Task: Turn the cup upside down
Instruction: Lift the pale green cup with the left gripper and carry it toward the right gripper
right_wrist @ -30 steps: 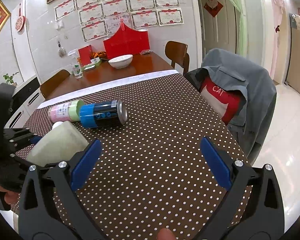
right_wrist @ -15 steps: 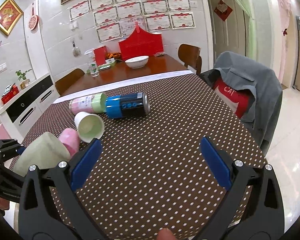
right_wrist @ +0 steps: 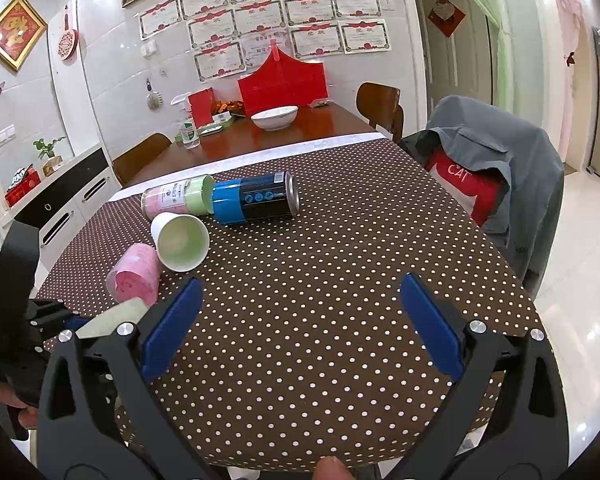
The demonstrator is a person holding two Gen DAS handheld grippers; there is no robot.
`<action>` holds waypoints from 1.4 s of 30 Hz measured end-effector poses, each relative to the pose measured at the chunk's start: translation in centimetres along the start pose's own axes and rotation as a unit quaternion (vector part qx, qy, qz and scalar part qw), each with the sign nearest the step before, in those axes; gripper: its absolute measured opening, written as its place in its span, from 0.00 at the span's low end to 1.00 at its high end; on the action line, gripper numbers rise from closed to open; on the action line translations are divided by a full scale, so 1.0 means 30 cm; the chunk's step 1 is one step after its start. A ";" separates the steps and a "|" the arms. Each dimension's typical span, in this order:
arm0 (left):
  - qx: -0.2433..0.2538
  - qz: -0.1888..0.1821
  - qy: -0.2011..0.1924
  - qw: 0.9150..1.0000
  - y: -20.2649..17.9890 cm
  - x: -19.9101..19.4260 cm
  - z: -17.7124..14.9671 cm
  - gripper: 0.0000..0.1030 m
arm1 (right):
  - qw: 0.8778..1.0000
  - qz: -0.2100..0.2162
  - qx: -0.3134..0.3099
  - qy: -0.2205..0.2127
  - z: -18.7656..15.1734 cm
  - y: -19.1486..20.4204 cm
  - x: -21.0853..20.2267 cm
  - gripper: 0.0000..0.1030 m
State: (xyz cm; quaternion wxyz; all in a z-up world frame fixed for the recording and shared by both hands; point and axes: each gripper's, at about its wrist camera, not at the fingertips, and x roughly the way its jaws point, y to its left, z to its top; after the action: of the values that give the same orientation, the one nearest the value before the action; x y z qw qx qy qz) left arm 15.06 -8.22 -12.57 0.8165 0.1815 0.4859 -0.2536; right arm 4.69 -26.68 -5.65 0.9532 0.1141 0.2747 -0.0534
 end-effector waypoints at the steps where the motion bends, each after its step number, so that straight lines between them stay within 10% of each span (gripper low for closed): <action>1: 0.001 0.006 -0.003 1.000 -0.001 -0.008 0.004 0.77 | 1.000 0.000 0.001 0.000 0.000 -0.002 -0.001 0.94; 17: -0.056 0.037 -0.099 0.993 0.023 -0.212 -0.028 0.81 | 1.000 0.014 -0.011 -0.006 0.009 0.061 -0.034 0.94; 42: -0.152 0.102 -0.230 0.956 0.104 -0.478 -0.163 0.81 | 0.998 0.033 -0.052 -0.025 0.040 0.202 -0.089 0.94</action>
State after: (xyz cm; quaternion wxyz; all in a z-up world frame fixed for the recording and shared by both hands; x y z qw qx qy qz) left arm 7.76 0.35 -1.99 0.9456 0.0411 0.2968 -0.1269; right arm 4.03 -21.01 -2.09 0.9657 0.0715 0.2495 -0.0105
